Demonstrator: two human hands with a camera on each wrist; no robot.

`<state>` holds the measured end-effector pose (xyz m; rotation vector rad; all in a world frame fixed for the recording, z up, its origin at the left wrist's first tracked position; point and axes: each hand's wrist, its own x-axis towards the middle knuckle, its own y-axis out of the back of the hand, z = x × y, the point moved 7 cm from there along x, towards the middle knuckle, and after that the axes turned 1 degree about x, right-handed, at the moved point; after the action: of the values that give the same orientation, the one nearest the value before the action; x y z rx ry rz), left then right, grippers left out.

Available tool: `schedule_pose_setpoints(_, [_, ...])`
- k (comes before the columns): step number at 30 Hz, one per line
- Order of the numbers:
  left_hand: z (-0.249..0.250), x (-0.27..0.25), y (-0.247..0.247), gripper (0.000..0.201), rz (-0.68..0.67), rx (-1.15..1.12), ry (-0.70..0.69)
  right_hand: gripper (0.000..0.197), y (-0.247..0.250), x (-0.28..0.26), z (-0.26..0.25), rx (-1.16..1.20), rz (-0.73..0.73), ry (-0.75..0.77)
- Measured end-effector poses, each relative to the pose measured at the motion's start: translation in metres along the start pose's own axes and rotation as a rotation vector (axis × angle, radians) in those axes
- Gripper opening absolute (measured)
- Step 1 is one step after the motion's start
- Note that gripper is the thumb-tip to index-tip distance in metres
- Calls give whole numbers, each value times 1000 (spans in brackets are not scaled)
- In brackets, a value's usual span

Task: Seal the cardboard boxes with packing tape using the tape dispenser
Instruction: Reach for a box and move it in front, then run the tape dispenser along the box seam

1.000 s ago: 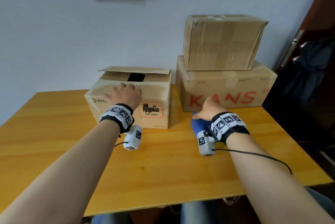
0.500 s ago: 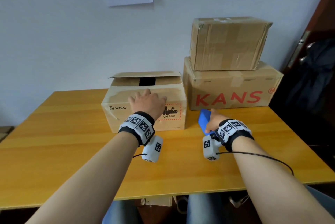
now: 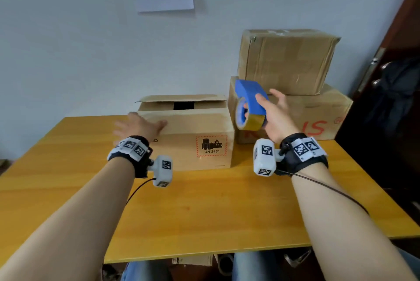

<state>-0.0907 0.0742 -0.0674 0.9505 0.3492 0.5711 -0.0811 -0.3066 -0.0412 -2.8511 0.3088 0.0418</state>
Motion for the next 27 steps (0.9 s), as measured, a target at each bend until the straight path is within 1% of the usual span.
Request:
schedule_pose_setpoints(2, [-4, 8, -6, 99, -61, -57, -37, 68, -20, -1, 7, 126, -95, -21])
schedule_pose_setpoints(5, [-3, 10, -5, 99, -96, -97, -90, 84, -45, 0, 21, 173, -156, -51])
schedule_pose_setpoints(7, [-6, 10, -4, 104, -109, -125, -85, 87, -55, -1, 25, 191, -172, -75])
schedule_pose_setpoints(9, [-13, 16, -2, 107, -114, -167, -42, 87, -63, -1, 24, 190, -180, -99])
schedule_pose_setpoints(11, [-15, 13, 1, 109, -133, -181, -36, 81, -64, -7, 19, 181, -202, -108])
schedule_pose_setpoints(12, [-16, 11, 0, 109, -145, -152, -37, 75, -63, -12, 17, 166, -217, -112])
schedule_pose_setpoints(14, [-14, 2, 1, 107, -180, -53, -47, 58, -58, -26, 13, 114, -230, -120])
schedule_pose_setpoints(16, [-11, -8, -2, 104, -231, 103, -87, 43, -49, -39, 10, 80, -249, -141])
schedule_pose_setpoints(18, [-7, -19, -6, 107, -310, 215, -144, 37, -41, -51, 2, 15, -278, -171])
schedule_pose_setpoints(21, [1, -30, 0, 114, -398, 278, -210, 37, -33, -61, -16, -75, -307, -157])
schedule_pose_setpoints(22, [7, -35, 6, 120, -393, 285, -226, 39, -31, -62, -25, -72, -302, -124])
schedule_pose_setpoints(23, [14, -40, 17, 124, -345, 296, -254, 41, -29, -62, -34, -57, -290, -85])
schedule_pose_setpoints(24, [22, -44, 30, 119, -262, 292, -295, 43, -29, -60, -43, -43, -270, -44])
schedule_pose_setpoints(25, [33, -49, 42, 107, -174, 241, -361, 43, -30, -58, -51, -42, -256, -4])
schedule_pose_setpoints(26, [45, -55, 51, 93, -113, 148, -428, 43, -34, -56, -58, -48, -260, 31])
schedule_pose_setpoints(27, [57, -61, 57, 79, -102, 7, -492, 42, -40, -53, -62, -60, -276, 61])
